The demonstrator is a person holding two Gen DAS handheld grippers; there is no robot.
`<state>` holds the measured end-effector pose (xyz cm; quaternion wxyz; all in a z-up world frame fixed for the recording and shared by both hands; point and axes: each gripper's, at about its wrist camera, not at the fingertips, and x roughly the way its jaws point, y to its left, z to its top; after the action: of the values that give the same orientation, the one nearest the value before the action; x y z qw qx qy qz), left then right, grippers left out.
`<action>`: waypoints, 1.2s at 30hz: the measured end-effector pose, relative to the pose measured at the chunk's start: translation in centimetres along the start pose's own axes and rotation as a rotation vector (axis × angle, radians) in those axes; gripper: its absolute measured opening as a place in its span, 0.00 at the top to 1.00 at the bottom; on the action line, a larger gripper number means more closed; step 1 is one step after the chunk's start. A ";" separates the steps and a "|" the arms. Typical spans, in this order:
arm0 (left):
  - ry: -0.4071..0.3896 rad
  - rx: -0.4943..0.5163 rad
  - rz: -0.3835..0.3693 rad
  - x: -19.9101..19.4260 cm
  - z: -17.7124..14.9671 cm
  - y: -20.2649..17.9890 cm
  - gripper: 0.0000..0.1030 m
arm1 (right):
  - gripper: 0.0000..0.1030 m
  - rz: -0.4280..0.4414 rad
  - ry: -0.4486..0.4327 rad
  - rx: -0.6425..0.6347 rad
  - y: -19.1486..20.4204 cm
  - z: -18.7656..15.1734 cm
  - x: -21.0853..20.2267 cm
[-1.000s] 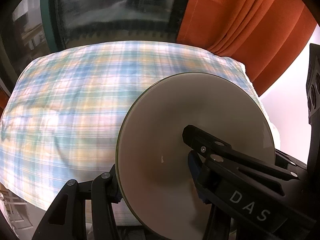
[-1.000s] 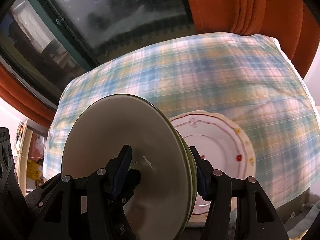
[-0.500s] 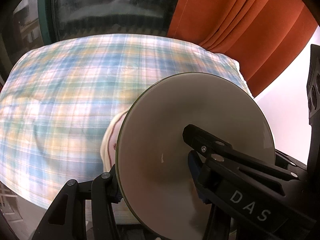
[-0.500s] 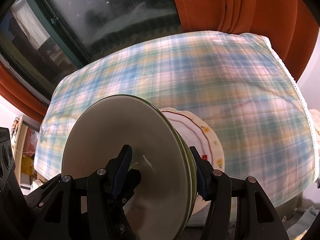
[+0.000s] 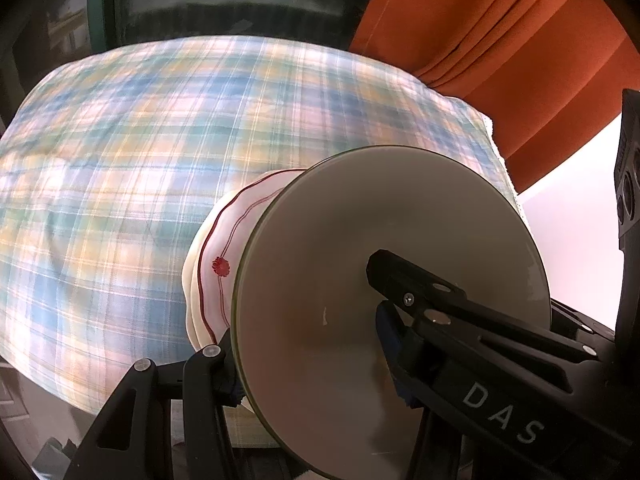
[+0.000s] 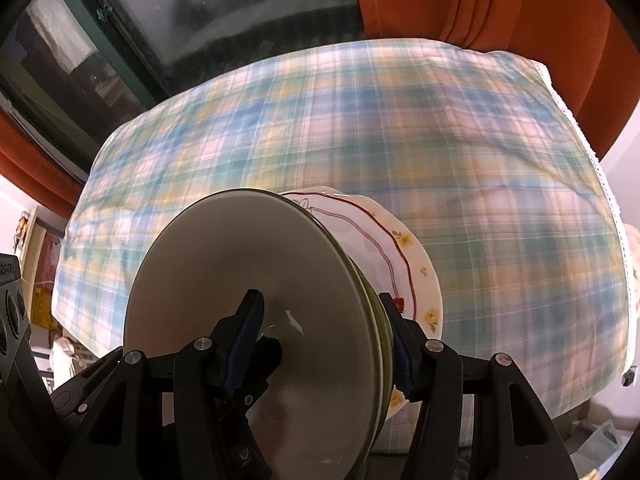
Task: Organize plates and bowls
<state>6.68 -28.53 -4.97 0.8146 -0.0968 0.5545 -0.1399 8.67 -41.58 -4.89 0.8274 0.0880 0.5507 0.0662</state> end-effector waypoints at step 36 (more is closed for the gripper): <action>0.018 0.098 0.136 2.5 1.2 -1.4 0.39 | 0.43 0.053 0.053 0.037 -2.3 1.2 2.9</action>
<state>8.49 -30.71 -6.33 0.8211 -0.0177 0.5594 -0.1119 10.98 -43.33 -7.57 0.8086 0.1160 0.5711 0.0804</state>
